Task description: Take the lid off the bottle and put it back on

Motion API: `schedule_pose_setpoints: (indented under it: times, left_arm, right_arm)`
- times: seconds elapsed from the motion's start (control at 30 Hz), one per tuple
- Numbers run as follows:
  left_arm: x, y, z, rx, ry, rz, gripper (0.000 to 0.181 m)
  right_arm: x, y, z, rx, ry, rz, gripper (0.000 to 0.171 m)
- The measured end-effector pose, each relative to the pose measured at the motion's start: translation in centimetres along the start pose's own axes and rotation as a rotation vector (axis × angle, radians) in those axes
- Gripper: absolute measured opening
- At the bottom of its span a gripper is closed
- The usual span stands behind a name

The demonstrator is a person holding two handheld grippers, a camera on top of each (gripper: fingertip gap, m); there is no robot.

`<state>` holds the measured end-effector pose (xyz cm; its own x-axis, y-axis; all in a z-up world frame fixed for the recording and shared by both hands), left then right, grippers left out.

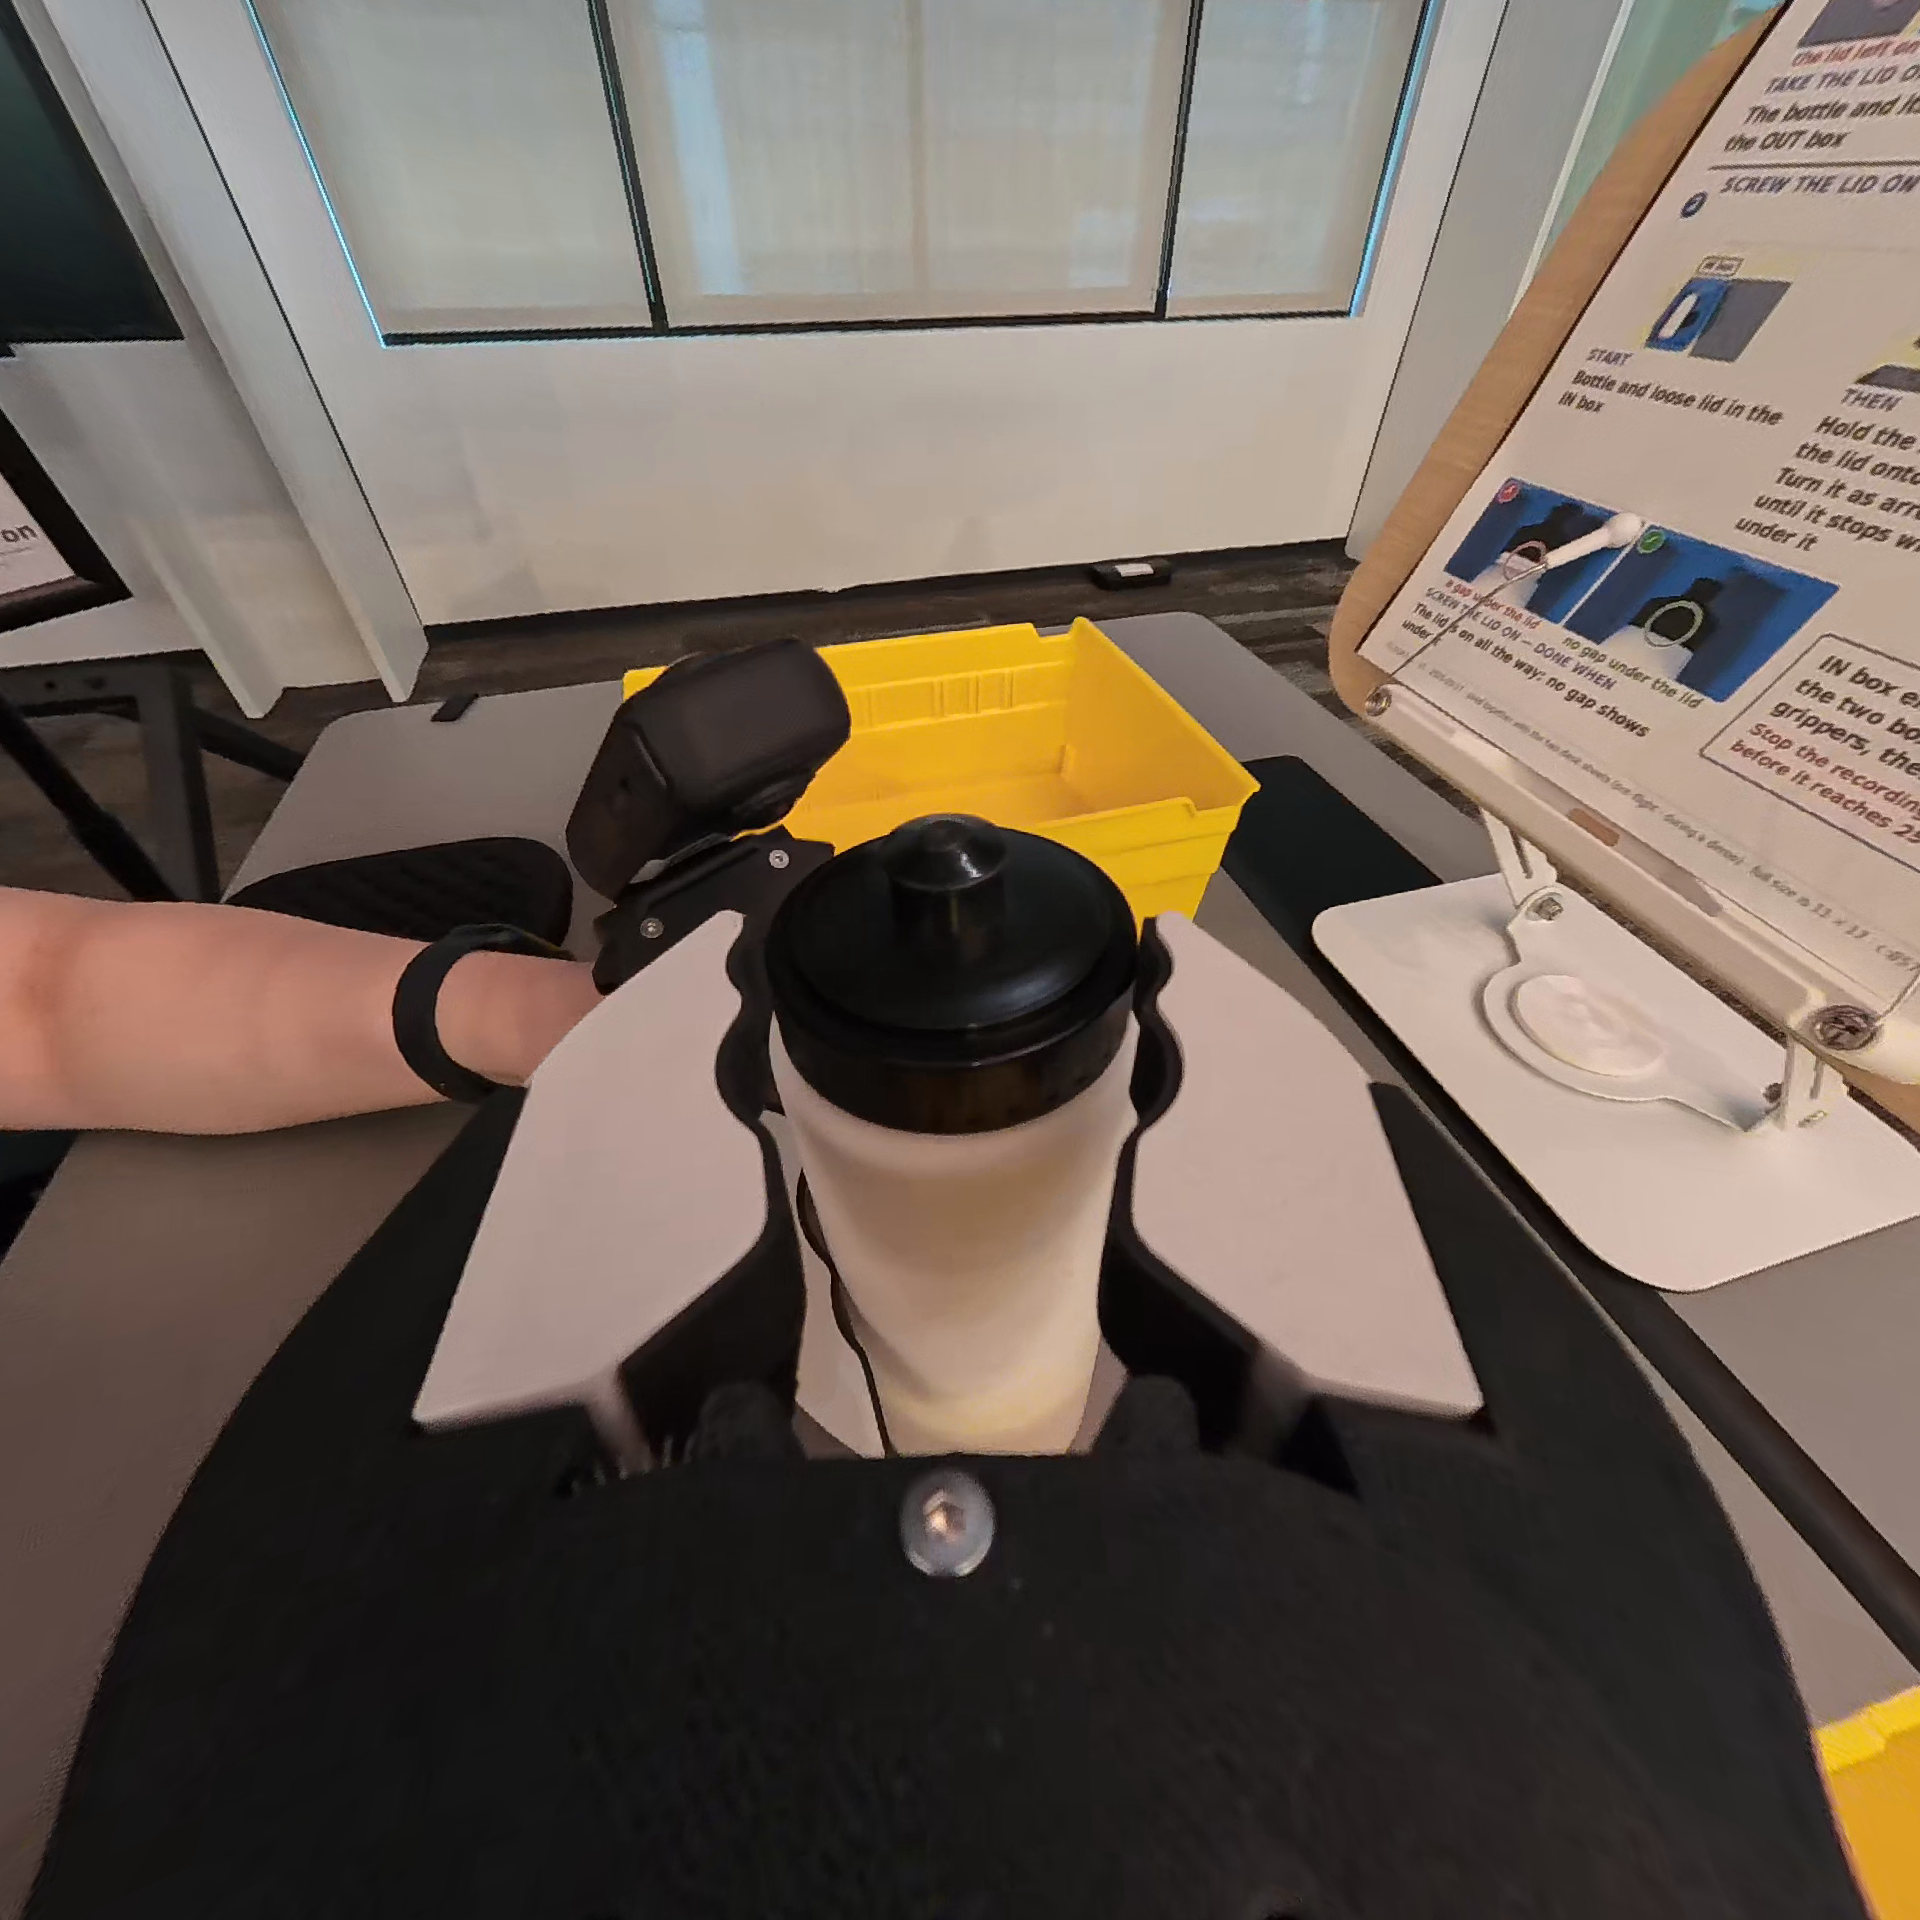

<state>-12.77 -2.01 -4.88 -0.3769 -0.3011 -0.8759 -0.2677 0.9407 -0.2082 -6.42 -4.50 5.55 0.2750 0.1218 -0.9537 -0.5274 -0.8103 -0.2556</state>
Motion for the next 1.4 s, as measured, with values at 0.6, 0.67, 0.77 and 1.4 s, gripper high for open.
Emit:
schedule_pose_setpoints:
  times: [0.6, 0.67, 0.77, 1.4]
  left_arm:
    - [0.1, 0.4, -0.6, 0.020, 0.068, 0.025, 0.095]
    - [0.2, 0.0, -0.6, 0.058, 0.077, 0.036, 0.095]
    - [0.2, 0.1, -0.6, 0.057, 0.083, 0.040, 0.095]
    - [0.3, -0.2, -0.9, 0.094, 0.130, 0.064, 0.096]
  right_arm:
    - [0.2, 0.2, 1.3, 0.080, 0.014, 0.011, 0.079]
    - [0.5, 0.4, 1.0, -0.026, 0.015, 0.023, 0.074]
    - [0.4, 0.5, 1.0, -0.021, 0.033, -0.011, 0.074]
    - [-0.2, 0.9, 1.3, 0.031, 0.057, -0.062, 0.078]
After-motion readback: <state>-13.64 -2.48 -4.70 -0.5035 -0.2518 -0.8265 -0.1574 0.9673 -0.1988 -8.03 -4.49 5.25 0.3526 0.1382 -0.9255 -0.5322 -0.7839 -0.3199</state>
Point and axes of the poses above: each gripper's, where its closed fingertips meet, z out along the fingers, x out of its underside, y = z × x across the jaws, the point moved 6 cm from there along -z, back along the fingers, and after that the axes turned 15 degrees about -z, right-handed, at the moved point
